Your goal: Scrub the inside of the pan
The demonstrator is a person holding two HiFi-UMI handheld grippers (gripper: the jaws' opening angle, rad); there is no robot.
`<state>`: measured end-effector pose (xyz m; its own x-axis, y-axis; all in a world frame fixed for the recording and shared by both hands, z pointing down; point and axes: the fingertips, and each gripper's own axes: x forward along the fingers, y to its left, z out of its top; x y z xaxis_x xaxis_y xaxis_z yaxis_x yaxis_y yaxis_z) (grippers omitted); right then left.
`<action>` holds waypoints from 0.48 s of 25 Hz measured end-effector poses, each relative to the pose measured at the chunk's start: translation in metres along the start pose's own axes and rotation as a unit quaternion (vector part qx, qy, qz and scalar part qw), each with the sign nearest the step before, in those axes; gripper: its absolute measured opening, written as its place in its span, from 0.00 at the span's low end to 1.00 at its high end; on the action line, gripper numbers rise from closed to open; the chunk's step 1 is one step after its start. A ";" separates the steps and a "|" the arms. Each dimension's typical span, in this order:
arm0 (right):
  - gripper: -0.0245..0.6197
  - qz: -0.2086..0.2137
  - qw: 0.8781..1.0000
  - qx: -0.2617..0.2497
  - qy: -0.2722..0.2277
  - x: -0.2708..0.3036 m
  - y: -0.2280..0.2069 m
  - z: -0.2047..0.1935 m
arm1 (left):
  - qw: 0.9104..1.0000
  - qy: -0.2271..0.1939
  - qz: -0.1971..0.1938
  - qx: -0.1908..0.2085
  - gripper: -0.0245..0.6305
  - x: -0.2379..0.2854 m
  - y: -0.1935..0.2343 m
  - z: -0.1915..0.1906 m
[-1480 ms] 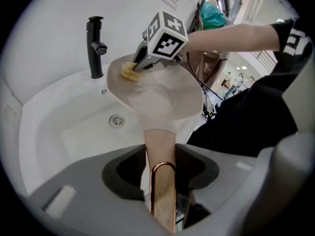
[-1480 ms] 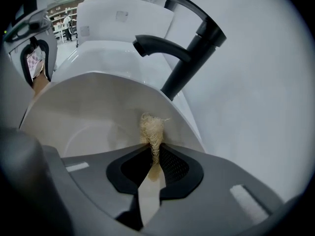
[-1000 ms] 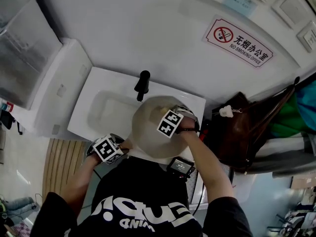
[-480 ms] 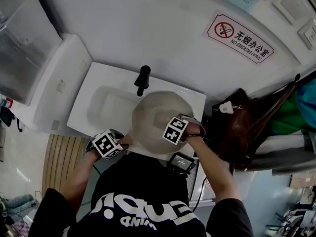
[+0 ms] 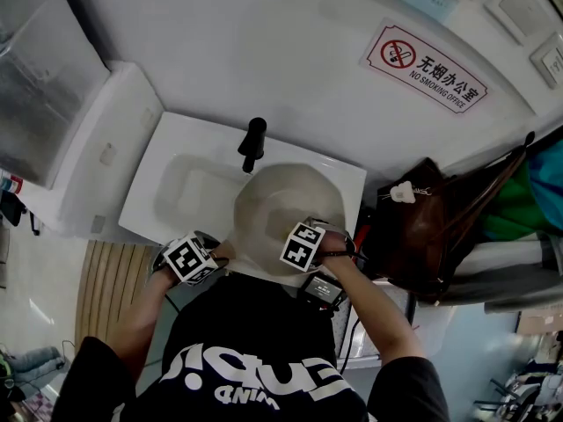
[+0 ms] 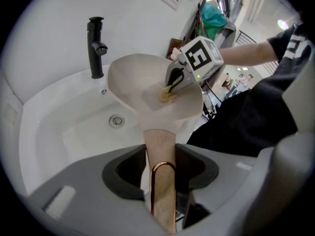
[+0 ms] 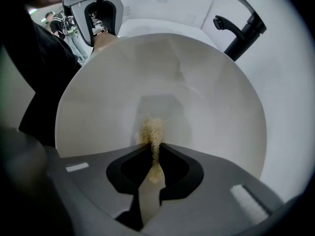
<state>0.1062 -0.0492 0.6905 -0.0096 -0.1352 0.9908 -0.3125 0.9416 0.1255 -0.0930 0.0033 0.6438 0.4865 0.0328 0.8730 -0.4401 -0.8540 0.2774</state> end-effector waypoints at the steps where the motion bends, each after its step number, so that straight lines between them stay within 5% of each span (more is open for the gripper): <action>1: 0.12 0.007 1.000 0.002 -0.004 0.000 0.004 0.002 | 1.000 0.000 0.000 0.000 0.32 0.000 0.000 0.000; 12: 0.12 0.051 0.997 0.000 -0.049 0.007 0.034 0.045 | 1.000 0.001 0.003 -0.001 0.32 0.001 0.000 0.000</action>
<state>0.0523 -0.0321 0.6995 -0.1351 -0.0678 0.9885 -0.3043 0.9523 0.0237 -0.0924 0.0033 0.6452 0.4821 0.0290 0.8756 -0.4438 -0.8536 0.2727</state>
